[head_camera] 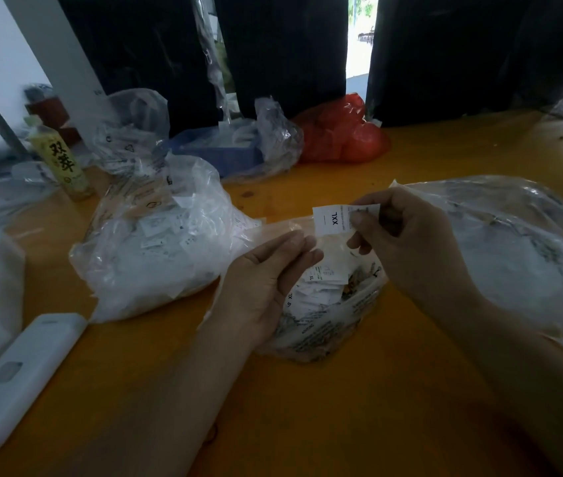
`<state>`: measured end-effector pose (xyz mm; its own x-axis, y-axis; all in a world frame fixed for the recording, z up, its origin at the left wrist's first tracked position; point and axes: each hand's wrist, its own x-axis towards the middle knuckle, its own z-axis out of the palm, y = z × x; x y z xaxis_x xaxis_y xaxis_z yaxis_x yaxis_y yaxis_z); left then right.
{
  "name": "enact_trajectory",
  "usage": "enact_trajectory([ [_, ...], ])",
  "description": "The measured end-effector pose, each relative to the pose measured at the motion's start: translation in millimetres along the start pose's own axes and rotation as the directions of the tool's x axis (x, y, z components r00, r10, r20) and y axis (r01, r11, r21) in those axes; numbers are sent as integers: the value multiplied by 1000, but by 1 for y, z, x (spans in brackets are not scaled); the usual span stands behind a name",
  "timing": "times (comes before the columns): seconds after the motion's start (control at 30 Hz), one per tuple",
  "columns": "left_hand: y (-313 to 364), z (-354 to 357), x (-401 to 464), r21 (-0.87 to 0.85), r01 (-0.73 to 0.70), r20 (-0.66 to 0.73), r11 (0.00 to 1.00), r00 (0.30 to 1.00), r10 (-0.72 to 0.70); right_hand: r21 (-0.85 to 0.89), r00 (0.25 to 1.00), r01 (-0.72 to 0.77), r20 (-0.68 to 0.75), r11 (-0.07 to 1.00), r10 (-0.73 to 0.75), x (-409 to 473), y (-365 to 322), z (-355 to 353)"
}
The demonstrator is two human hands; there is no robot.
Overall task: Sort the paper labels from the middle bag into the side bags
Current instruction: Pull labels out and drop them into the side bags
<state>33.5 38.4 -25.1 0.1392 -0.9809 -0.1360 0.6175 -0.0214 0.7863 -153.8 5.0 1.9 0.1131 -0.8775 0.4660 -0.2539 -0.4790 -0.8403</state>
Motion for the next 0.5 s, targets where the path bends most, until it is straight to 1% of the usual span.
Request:
enact_trajectory([
  [0.1,1,1,0,-1,4,5,1000,1000,-4,-57,999,12,-29,998,-13,0,0,1],
  [0.17,1,1,-1,-2,6,8,1000,1000,-6,-74,1000,8,-25,997,-10,0,1,1],
  [0.3,0,2,-1,7,9,2,1000,1000,-9,-108,1000,-11,11,994,12,-1,5,4],
  [0.43,-1,2,-3,39,-3,15,999,1000,2,-181,997,13,80,983,1,-2,6,6],
  [0.5,-1,1,-3,39,-15,9,999,1000,14,-192,996,24,87,981,-7,-2,7,5],
])
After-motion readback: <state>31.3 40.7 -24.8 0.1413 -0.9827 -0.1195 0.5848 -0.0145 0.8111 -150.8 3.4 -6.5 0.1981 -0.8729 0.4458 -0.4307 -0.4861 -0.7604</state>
